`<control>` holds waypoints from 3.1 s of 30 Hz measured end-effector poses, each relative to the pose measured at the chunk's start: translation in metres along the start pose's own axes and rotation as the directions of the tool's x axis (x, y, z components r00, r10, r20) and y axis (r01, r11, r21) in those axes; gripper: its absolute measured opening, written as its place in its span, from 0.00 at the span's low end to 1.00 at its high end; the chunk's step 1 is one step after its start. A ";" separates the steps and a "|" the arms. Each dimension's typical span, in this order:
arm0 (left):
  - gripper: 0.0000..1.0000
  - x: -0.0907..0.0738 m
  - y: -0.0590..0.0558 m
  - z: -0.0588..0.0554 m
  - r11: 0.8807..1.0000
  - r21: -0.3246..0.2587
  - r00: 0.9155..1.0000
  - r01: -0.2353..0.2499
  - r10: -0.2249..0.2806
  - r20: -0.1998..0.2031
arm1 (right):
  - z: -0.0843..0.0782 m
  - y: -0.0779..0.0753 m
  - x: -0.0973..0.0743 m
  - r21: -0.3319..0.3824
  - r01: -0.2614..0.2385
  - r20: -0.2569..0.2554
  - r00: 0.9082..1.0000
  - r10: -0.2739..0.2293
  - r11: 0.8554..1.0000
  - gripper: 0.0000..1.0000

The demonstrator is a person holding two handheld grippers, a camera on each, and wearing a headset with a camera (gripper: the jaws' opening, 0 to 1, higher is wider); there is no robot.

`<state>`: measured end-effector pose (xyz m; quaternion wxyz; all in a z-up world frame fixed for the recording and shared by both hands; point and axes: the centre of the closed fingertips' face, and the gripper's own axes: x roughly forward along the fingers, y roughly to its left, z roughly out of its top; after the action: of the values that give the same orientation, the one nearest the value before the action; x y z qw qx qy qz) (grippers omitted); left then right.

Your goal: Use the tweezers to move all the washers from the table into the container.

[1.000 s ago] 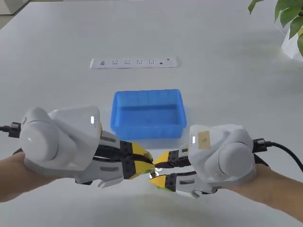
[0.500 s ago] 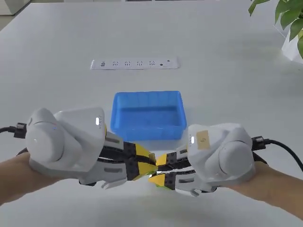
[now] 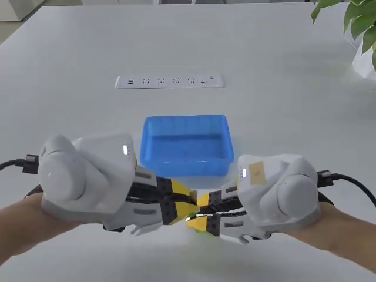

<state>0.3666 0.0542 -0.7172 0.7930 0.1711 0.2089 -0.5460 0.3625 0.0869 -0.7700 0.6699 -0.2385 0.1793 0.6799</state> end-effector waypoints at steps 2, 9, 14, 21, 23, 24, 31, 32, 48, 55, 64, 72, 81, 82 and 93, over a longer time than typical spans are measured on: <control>0.08 -0.001 0.002 0.003 1.000 -0.011 1.000 -0.009 0.009 0.017 | 0.001 -0.001 0.000 0.000 0.003 -0.001 1.000 -0.003 1.000 0.09; 0.10 -0.004 0.004 0.003 1.000 -0.026 1.000 -0.013 0.014 0.020 | -0.001 0.000 0.000 -0.004 0.005 -0.011 1.000 -0.005 1.000 0.09; 0.11 -0.007 0.001 0.000 1.000 -0.026 1.000 -0.013 0.013 0.009 | 0.003 0.001 -0.001 -0.003 0.006 -0.001 1.000 -0.006 1.000 0.08; 0.12 -0.011 0.001 0.004 1.000 -0.014 1.000 -0.025 0.025 0.017 | 0.008 0.000 -0.002 0.003 0.011 0.015 1.000 -0.011 1.000 0.08; 0.09 -0.012 0.001 0.006 0.999 0.009 0.999 -0.032 0.032 0.017 | 0.009 0.001 -0.002 0.000 0.007 0.016 1.000 -0.007 1.000 0.08; 0.09 -0.011 -0.001 0.006 0.999 0.021 0.999 -0.029 0.028 0.016 | 0.009 0.002 -0.002 0.001 0.008 0.016 1.000 -0.008 1.000 0.08; 0.08 -0.009 -0.008 0.006 0.999 0.046 1.000 -0.010 0.010 0.005 | 0.007 0.005 -0.002 -0.015 -0.005 0.002 1.000 0.005 1.000 0.09; 0.08 -0.009 -0.009 0.006 0.999 0.054 1.000 -0.007 0.007 0.000 | 0.007 0.005 -0.001 -0.019 -0.006 -0.005 1.000 0.006 1.000 0.09; 0.07 -0.006 -0.008 -0.003 0.997 0.075 0.999 0.010 -0.007 -0.044 | -0.001 0.007 0.007 -0.032 -0.043 -0.062 0.997 0.041 0.999 0.11; 0.07 -0.005 -0.008 -0.002 0.997 0.073 0.999 0.014 -0.011 -0.039 | -0.004 0.008 0.009 -0.037 -0.054 -0.071 0.996 0.051 0.998 0.10; 0.08 -0.006 -0.006 0.000 1.000 -0.010 1.000 -0.001 0.001 -0.024 | -0.003 0.007 0.008 -0.066 -0.044 -0.053 0.998 0.041 0.997 0.08; 0.17 -0.012 0.001 0.004 0.999 -0.020 0.999 -0.030 0.030 -0.014 | 0.003 0.004 0.005 -0.044 -0.033 -0.035 0.999 0.031 0.999 0.08; 0.31 -0.033 0.005 -0.008 0.993 -0.085 0.996 -0.087 0.086 -0.019 | 0.012 0.001 -0.007 -0.023 -0.014 -0.021 1.000 0.013 1.000 0.08; 0.32 -0.035 0.004 -0.010 0.992 -0.085 0.996 -0.089 0.087 -0.024 | 0.013 0.001 -0.009 -0.028 -0.013 -0.020 1.000 0.012 1.000 0.08; 0.57 -0.052 0.001 -0.022 0.980 -0.126 0.988 -0.152 0.146 -0.057 | 0.042 -0.019 -0.037 -0.050 0.044 0.012 0.999 -0.043 0.998 0.08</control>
<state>0.3481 0.1074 -0.7092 0.8359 0.1472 0.2491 -0.4663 0.3772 0.0812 -0.7129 0.6792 -0.2556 0.1533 0.6708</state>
